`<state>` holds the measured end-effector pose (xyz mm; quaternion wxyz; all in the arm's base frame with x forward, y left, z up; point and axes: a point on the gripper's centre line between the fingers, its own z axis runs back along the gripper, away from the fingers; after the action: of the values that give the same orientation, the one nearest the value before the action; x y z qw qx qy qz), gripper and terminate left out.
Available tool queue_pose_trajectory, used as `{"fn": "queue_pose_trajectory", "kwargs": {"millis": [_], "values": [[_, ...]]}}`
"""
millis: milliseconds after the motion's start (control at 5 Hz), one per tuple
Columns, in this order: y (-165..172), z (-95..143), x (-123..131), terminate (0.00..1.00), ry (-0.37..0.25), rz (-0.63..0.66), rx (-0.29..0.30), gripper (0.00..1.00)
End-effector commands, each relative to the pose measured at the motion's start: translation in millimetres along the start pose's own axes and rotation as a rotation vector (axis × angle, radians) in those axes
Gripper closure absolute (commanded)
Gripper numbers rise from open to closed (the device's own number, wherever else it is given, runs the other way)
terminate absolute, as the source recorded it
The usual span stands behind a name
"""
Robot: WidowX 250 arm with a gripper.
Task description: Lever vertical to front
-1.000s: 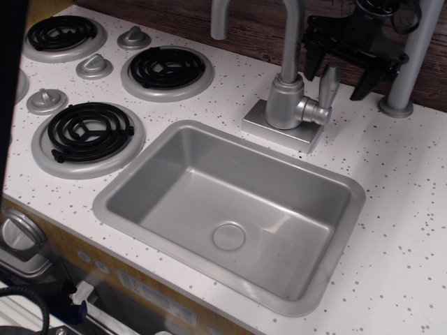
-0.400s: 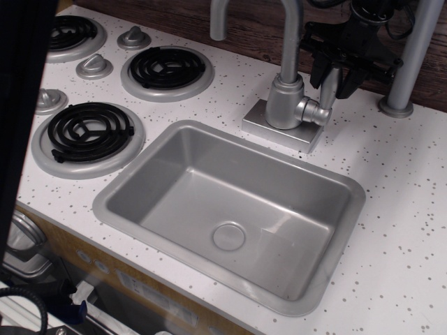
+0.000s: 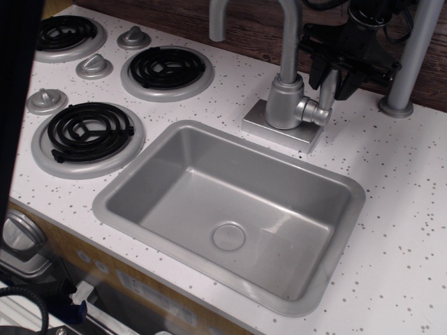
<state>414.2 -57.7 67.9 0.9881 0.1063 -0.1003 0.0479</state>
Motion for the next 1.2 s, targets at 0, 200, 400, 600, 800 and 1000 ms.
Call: {"fn": "queue_pose_trajectory", "kwargs": {"millis": [0,200,400,600,800,1000], "values": [[-1.8,17.3,-24.2,0.0,0.057,0.076,-0.034,1.0],[-0.9,12.4,-31.8,0.0,0.09,0.072,-0.049,1.0],[-3.1,-2.1,-38.9,0.0,0.095,0.07,-0.077,1.0],[-5.7,-12.8,-41.3,0.0,0.112,0.063,-0.094,1.0],[-5.3,-9.8,-39.4,0.0,0.122,0.062,-0.089,1.0],[-3.8,-11.7,-37.3,0.0,0.131,0.058,-0.096,1.0]]}}
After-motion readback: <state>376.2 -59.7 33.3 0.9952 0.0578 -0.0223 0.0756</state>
